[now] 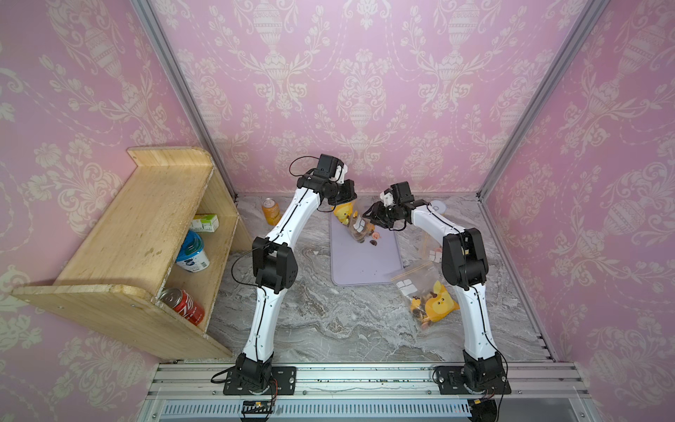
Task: Pour cookies out of the ziploc bag
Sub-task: 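Pour the cookies out of the ziploc bag onto the tray.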
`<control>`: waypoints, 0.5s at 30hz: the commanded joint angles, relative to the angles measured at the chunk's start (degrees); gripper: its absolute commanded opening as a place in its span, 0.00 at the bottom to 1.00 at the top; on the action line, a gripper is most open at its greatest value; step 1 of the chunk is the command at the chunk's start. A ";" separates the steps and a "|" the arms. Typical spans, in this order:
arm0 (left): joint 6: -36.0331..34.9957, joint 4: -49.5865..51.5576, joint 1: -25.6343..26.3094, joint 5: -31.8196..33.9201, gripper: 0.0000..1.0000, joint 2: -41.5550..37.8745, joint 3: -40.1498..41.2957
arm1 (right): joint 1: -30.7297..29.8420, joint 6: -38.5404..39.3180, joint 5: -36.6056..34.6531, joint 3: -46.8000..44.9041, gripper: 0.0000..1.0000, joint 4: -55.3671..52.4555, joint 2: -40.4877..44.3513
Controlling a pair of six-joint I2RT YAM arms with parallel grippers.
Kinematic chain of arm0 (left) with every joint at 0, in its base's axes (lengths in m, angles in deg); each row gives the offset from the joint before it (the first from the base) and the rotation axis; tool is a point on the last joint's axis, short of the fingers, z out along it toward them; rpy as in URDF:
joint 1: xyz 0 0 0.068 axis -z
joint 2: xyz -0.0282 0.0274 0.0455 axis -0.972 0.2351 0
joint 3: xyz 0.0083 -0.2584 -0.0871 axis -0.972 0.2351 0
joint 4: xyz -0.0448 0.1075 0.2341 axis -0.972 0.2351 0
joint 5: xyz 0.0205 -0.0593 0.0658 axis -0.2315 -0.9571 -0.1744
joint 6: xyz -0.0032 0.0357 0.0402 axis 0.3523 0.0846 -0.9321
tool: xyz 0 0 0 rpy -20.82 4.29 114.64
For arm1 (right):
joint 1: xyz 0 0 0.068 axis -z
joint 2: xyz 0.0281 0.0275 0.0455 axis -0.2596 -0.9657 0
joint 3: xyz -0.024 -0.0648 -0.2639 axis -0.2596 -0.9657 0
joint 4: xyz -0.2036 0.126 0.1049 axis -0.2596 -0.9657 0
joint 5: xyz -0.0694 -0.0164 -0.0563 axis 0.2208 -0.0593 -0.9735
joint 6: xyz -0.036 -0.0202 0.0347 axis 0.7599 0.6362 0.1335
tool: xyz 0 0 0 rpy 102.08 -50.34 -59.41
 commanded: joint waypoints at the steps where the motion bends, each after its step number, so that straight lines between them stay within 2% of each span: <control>1: -4.94 6.62 2.20 4.25 0.00 1.80 -6.63 | 0.54 -0.32 -0.81 -1.80 0.50 0.93 3.42; 5: -4.68 9.07 2.95 5.58 0.00 3.54 -10.15 | 0.64 -0.71 -0.74 -3.05 0.49 1.55 3.79; 15: -4.37 9.45 4.34 7.23 0.00 4.19 -10.98 | 0.77 -0.76 -0.65 -5.22 0.49 2.25 5.46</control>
